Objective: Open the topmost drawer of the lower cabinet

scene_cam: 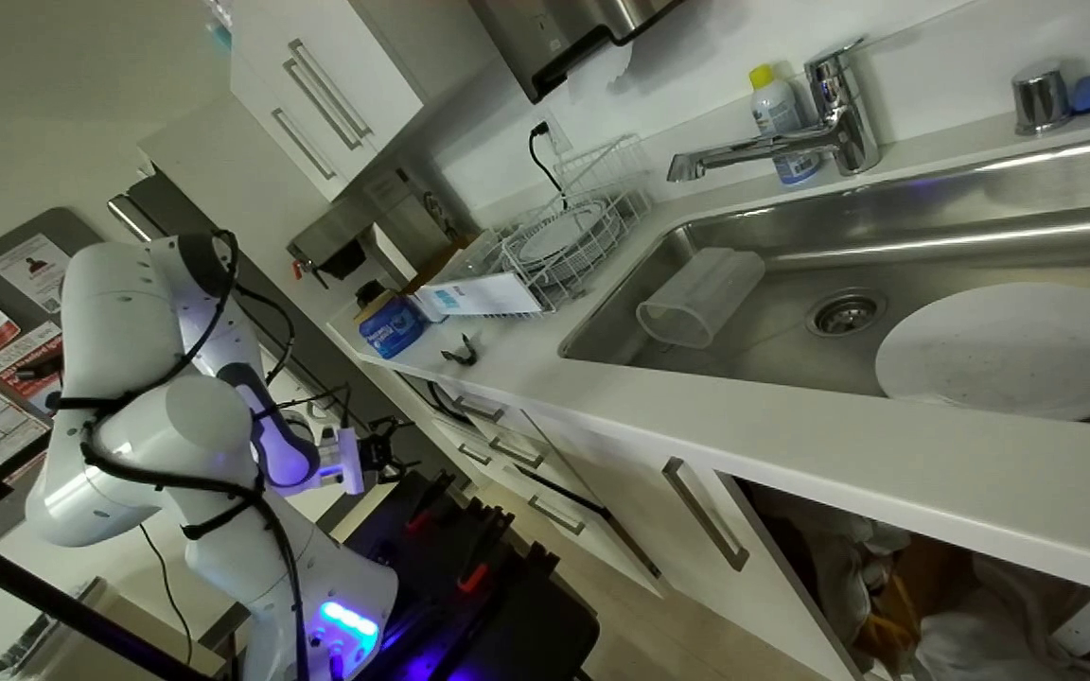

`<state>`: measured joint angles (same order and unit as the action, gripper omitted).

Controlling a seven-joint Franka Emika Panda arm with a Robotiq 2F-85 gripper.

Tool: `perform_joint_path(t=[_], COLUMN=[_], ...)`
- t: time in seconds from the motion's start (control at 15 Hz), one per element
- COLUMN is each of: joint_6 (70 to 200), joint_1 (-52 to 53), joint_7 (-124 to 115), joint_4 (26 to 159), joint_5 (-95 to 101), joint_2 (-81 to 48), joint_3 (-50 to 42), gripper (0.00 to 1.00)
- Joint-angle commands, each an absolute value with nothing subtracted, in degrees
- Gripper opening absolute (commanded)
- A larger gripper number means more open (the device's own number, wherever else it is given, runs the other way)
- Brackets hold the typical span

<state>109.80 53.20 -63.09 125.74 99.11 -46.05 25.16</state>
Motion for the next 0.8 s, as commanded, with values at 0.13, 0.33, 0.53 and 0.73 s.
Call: perform_joint_path(t=[0.13,0.33,0.53,0.73], joint_6=[97.7,89.6,90.2,90.0], joint_1=[56.4,58.0,56.6,56.7], joint_7=[-80.6,-83.8,-82.3,-82.3], joint_4=[127.9,126.4,126.3,124.8], joint_5=[108.0,107.6,107.5,107.3], joint_2=[-47.9,-51.1,-51.7,-53.0], joint_3=[24.7,25.0,26.1,26.2], gripper=[1.0,1.0,1.0,1.0])
